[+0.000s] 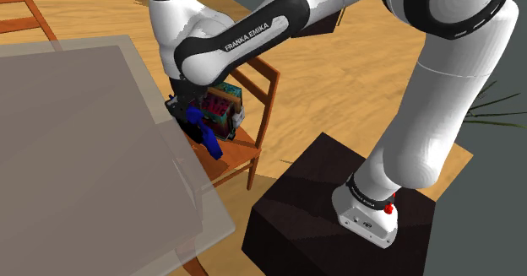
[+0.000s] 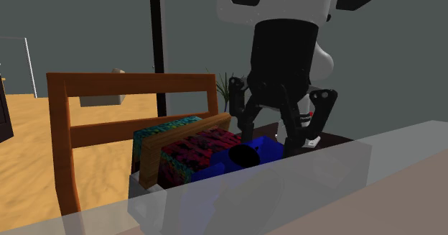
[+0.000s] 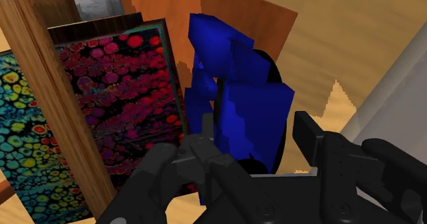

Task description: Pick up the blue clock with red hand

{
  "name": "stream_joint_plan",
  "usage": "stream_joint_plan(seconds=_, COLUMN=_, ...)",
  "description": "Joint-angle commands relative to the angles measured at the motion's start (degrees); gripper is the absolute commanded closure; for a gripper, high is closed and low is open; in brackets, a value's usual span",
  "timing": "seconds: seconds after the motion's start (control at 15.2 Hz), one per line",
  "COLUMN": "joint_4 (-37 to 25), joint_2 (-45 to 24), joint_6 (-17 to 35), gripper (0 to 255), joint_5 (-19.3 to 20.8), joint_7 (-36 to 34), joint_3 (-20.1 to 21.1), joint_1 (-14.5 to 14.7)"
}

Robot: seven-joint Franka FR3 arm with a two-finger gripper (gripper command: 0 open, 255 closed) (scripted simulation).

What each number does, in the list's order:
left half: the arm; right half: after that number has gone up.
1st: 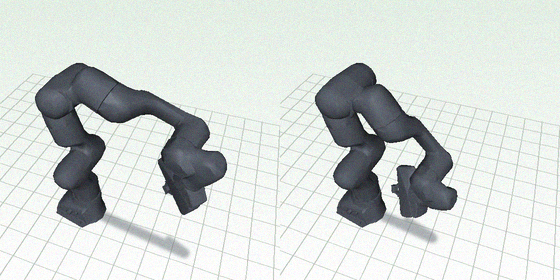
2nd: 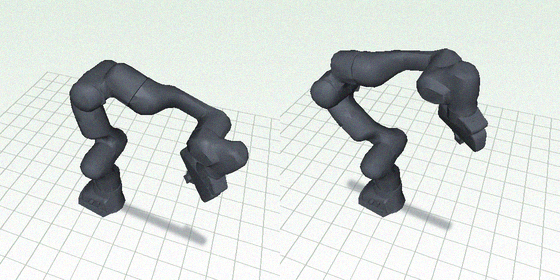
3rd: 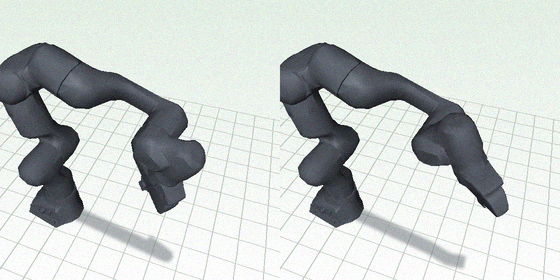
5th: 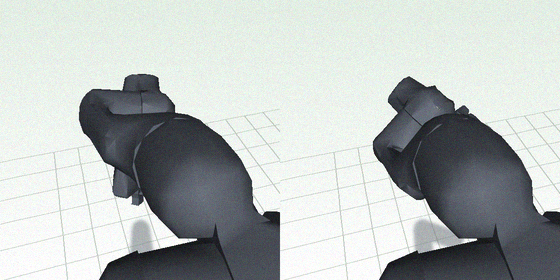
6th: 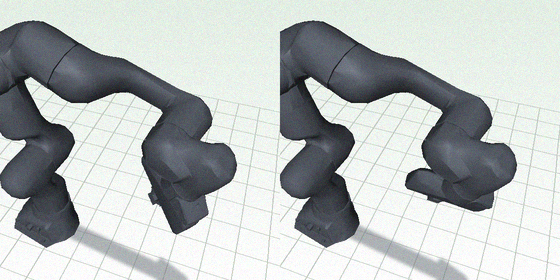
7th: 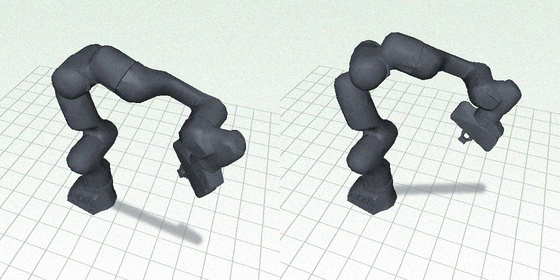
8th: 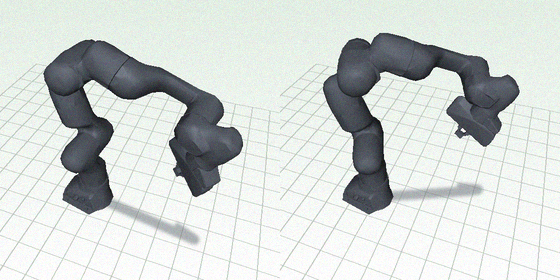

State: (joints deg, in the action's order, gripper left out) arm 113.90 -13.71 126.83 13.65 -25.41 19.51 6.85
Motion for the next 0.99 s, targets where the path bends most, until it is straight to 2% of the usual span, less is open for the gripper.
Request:
stream_joint_plan(seconds=0.0, joint_4=0.58, joint_2=-0.67, joint_6=-0.15, gripper=255, joint_5=-0.08, joint_7=0.04, joint_3=0.01, joint_1=0.03)
stream_joint_plan(seconds=0.26, joint_4=0.89, joint_2=-0.4, joint_6=-0.13, gripper=255, joint_5=-0.16, joint_7=-0.06, joint_3=0.09, joint_1=0.08)
stream_joint_plan(seconds=0.33, joint_4=-0.96, joint_2=-2.58, joint_6=0.13, gripper=255, joint_5=0.63, joint_7=-0.06, joint_3=-0.32, joint_1=0.1)
stream_joint_plan(seconds=0.92, joint_4=-3.66, joint_2=0.9, joint_6=-5.69, gripper=255, joint_5=-1.5, joint_7=1.79, joint_3=0.29, joint_1=-0.28)
